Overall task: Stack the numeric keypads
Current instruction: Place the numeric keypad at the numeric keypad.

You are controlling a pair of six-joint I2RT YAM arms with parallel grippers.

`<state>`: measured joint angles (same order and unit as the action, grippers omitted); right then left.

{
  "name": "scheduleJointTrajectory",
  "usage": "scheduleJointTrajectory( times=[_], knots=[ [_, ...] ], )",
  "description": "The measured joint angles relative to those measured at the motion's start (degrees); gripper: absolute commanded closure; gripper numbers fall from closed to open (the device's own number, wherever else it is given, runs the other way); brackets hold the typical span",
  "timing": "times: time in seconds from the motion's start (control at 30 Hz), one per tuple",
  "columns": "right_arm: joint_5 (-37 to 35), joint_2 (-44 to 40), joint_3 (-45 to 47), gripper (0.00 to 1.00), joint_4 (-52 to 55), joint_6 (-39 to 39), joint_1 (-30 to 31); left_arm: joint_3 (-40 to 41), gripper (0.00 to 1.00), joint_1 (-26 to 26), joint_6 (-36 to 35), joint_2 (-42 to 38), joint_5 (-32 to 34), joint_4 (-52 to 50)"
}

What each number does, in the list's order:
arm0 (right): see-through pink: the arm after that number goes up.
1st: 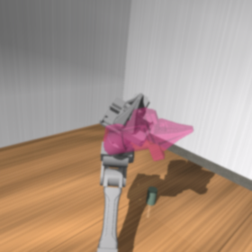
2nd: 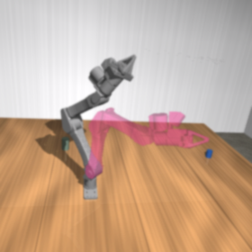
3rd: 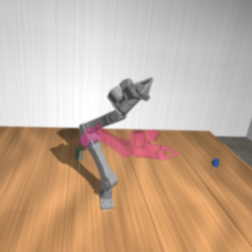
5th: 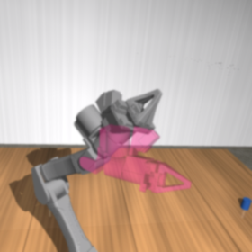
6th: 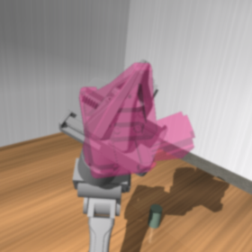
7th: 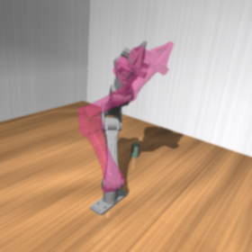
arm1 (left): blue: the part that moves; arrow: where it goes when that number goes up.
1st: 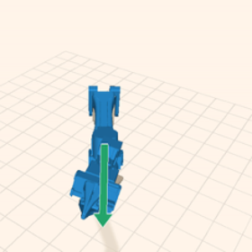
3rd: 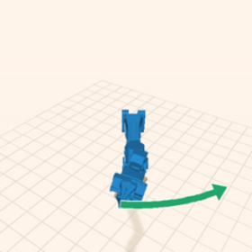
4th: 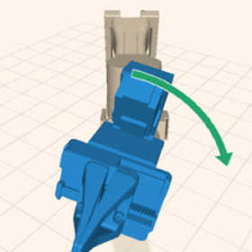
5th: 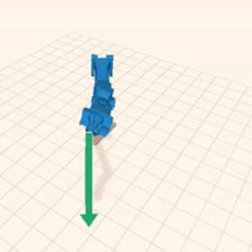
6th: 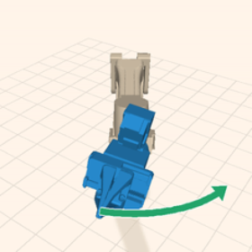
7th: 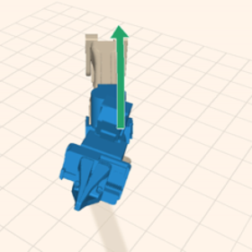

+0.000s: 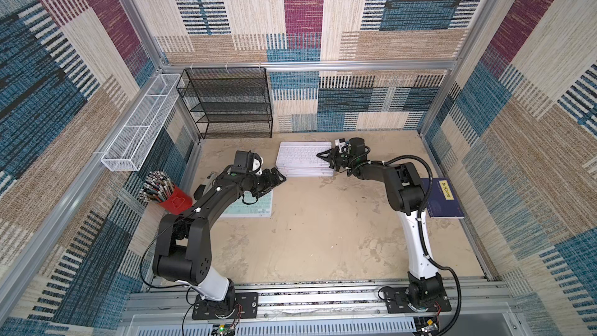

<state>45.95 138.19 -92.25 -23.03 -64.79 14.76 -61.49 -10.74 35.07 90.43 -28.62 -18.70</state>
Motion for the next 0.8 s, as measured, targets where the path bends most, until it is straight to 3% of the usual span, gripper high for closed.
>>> scheduleJointTrajectory(
  times=[0.27,0.8],
  knots=[
    [-2.47,-2.97,-0.5,0.55,6.75,3.91,0.0,0.79,0.14,-0.04,0.37,-0.02,-0.09,0.42],
    [-10.62,-5.29,-4.74,0.52,26.8,13.29,0.0,3.21,0.14,-0.42,1.25,-1.95,-0.11,2.36]
  ],
)
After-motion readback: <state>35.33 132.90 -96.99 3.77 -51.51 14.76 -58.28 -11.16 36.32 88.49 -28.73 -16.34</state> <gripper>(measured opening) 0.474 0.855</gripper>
